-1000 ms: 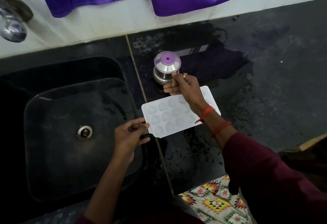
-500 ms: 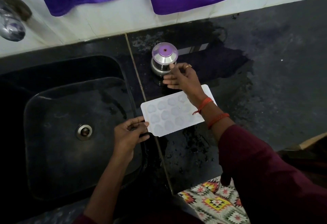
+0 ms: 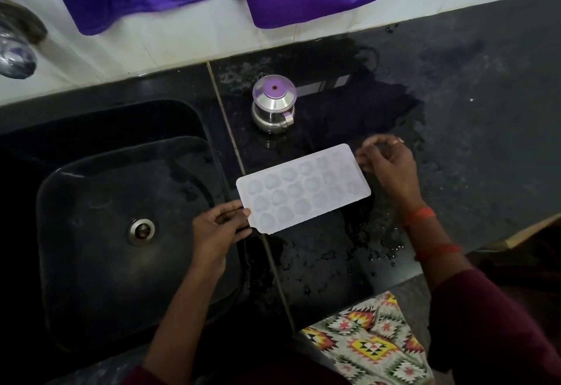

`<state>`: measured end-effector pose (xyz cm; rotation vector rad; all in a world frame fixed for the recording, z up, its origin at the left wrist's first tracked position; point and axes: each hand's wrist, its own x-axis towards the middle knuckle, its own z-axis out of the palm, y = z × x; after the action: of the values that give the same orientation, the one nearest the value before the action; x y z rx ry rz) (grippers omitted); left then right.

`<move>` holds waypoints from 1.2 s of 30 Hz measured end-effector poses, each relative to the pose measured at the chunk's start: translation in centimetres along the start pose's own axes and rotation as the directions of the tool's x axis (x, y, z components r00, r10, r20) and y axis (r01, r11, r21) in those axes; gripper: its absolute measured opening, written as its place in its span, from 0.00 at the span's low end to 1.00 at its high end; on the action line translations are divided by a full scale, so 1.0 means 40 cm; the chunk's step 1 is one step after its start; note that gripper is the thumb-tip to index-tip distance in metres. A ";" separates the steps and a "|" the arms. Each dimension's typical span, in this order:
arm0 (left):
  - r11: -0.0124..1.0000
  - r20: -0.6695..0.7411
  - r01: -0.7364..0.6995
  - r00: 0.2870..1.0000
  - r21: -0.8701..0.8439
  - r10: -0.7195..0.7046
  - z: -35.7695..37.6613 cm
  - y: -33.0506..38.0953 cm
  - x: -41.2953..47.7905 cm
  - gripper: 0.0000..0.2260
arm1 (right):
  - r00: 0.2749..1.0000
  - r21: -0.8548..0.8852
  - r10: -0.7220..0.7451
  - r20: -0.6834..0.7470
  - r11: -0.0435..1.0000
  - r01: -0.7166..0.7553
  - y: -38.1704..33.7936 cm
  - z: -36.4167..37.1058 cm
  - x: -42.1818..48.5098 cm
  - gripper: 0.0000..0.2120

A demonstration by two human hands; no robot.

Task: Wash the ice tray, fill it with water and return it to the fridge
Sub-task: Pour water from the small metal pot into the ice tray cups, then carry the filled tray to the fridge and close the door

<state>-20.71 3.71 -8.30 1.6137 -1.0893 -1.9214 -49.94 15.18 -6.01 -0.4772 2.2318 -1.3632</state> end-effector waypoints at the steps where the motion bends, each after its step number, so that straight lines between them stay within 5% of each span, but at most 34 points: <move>1: 1.000 -0.002 0.001 1.000 -0.001 -0.001 0.002 0.000 0.002 0.07 | 1.000 -0.101 -0.011 -0.027 0.995 0.008 0.016 -0.010 -0.008 0.01; 4: 1.000 0.000 0.005 1.000 -0.009 -0.005 0.009 0.000 0.006 0.08 | 0.996 -0.330 -0.070 -0.059 0.943 0.047 0.043 -0.018 -0.039 0.03; 18: 1.000 -0.042 0.004 0.999 0.003 -0.003 0.025 0.005 0.023 0.08 | 0.999 -0.405 -0.039 -0.007 0.914 0.033 0.057 0.018 -0.037 0.13; 26: 0.996 -0.101 -0.050 0.993 0.069 0.056 0.042 0.011 0.037 0.09 | 0.998 -0.608 -0.057 0.025 0.792 0.060 0.037 0.040 -0.010 0.16; 36: 0.989 -0.185 -0.119 0.974 0.092 0.134 0.047 0.011 0.068 0.04 | 0.995 -0.585 -0.092 -0.034 0.809 0.055 0.049 0.054 -0.011 0.19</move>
<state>-23.26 2.00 -9.64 1.6879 -1.1724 -1.6245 -48.45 14.70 -8.52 -0.7427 2.6957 -0.6924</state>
